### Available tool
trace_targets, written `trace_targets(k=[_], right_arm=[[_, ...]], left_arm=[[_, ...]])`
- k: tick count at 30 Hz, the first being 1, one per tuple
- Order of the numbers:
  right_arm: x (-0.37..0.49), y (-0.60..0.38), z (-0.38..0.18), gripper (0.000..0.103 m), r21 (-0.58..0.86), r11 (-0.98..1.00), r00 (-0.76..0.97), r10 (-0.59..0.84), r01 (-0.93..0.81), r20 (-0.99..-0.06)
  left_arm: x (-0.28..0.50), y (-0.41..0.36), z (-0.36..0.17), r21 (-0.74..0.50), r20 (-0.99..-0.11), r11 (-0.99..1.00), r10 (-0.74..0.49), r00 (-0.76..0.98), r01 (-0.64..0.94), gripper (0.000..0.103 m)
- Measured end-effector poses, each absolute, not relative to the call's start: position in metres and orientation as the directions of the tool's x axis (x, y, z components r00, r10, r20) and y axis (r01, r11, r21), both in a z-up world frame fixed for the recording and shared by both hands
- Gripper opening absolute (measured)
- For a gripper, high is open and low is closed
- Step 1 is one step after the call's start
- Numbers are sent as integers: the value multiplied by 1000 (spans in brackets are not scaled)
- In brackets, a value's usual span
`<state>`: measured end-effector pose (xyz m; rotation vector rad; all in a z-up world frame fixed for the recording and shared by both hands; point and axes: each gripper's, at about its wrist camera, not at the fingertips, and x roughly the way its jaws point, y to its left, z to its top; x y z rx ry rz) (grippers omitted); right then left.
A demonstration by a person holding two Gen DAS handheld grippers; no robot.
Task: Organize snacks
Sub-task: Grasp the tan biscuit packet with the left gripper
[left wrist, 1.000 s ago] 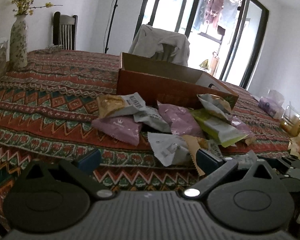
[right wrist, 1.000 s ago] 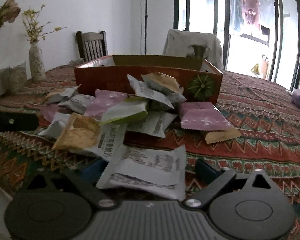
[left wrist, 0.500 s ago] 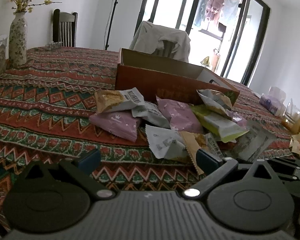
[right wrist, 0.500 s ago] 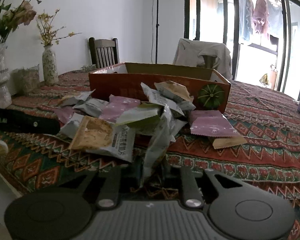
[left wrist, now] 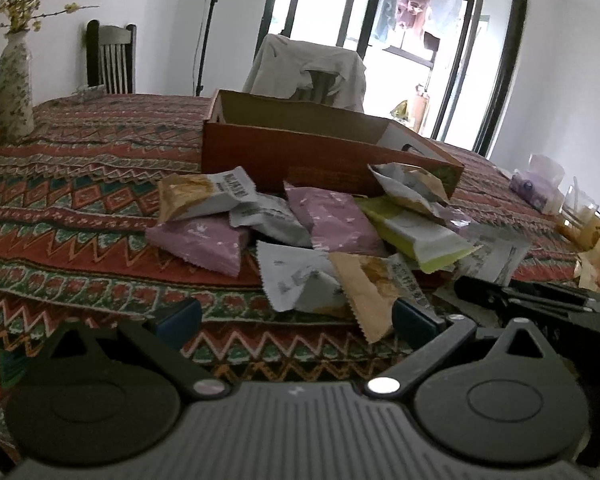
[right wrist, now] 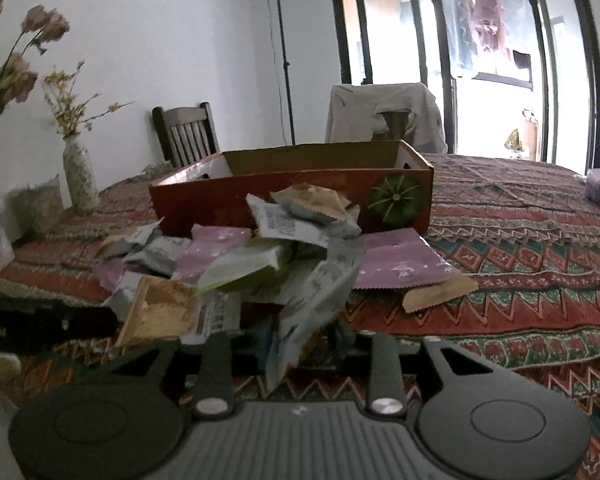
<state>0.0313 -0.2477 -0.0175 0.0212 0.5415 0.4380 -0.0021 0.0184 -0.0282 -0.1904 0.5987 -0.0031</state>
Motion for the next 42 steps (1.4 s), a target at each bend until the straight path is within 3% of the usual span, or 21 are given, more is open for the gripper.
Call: trace_targets(k=[2,4,11,24,29,35,37,42], right_arm=[[33,-250,-17,34,143,905,767,418,-402,-487],[32,-251,-18,13,151,896,762,436,-417,-479],[22,-265,-11,13,157,903,802,428,-400,-416],[20,-287,-14,13,208,908,817,418,-363,-397],[20,-291,-16,13,225,904,815,426,-364,-394],[20,-291,-18,13,234,900,810,434,-368,-395],[20,-291,-18,13,236,899,808,436,-370,-395],[18,-290,-17,13,235,896,806,442,-376,-393]], left_arm=[[0,14,-28,-172,-563,984,-58,824,-48,103],[2,9,-28,-165,-564,986,-62,823,-39,103],[9,-21,-21,-76,-544,997,-54,837,15,103],[36,-76,-42,236,-559,960,9,829,148,103],[41,-67,-47,241,-556,959,11,831,149,103],[35,-60,-45,210,-558,961,-35,829,182,88],[32,-58,-44,187,-564,961,-64,824,203,68],[29,-55,-43,184,-563,963,-61,824,197,66]])
